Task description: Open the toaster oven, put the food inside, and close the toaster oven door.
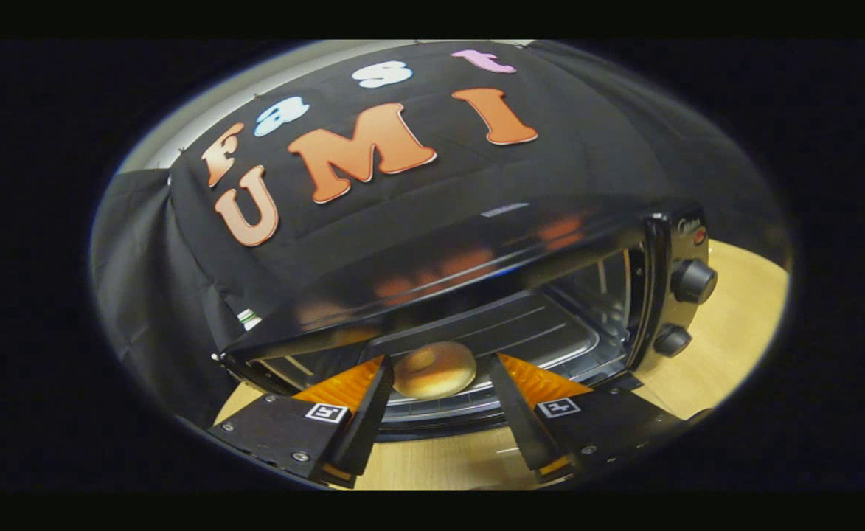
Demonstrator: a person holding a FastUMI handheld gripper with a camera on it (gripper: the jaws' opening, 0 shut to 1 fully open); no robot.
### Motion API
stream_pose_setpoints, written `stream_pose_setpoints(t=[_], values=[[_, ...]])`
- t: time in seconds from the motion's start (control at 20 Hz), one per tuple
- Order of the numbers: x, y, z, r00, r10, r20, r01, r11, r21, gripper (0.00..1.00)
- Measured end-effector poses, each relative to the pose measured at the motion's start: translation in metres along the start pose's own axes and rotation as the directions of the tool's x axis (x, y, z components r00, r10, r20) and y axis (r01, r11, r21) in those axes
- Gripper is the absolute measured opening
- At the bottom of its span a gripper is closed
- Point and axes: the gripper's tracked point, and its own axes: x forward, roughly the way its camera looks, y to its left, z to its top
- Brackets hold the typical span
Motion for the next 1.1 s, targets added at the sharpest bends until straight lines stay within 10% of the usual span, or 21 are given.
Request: stream_pose_setpoints(t=[1.1], values=[[-0.174,-0.063,-0.138,0.944,0.003,-0.331,-0.076,0.975,-0.207,0.87]])
